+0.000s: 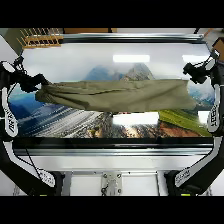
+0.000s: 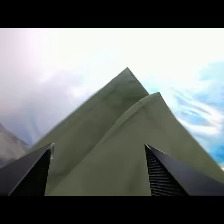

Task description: Fold the clothes and pants, and hang the long-sleeved shirts on hangers.

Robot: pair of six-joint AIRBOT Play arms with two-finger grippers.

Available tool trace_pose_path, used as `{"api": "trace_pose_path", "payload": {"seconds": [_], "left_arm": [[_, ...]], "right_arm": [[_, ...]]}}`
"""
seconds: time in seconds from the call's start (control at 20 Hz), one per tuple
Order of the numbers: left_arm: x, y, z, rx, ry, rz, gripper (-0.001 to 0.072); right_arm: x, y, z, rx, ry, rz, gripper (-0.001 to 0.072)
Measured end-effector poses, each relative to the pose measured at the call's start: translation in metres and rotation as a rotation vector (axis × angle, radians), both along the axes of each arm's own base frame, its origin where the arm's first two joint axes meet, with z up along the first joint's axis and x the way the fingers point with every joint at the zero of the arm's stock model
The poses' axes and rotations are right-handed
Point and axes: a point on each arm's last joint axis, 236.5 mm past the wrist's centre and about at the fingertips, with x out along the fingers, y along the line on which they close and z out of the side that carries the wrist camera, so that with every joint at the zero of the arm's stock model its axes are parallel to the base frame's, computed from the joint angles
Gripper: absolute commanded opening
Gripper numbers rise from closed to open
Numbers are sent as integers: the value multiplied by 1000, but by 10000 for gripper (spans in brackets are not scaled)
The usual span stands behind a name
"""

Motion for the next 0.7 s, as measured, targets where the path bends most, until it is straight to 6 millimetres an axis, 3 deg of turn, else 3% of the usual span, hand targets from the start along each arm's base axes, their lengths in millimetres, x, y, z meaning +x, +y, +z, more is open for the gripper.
{"api": "trace_pose_path", "payload": {"seconds": [0.15,0.3,0.45,0.7], "left_arm": [[13,10,23,-7,-66,75,666],[8,22,53,6,-96,116,666],[-21,27,46,14,-20,137,666],[-62,5,-8,-13,119,138,666]], "right_arm": [[19,9,27,84,-129,-27,626],[12,8,55,73,-157,10,626],[-30,2,52,6,-14,73,627],[-134,-19,9,20,258,46,652]]}}
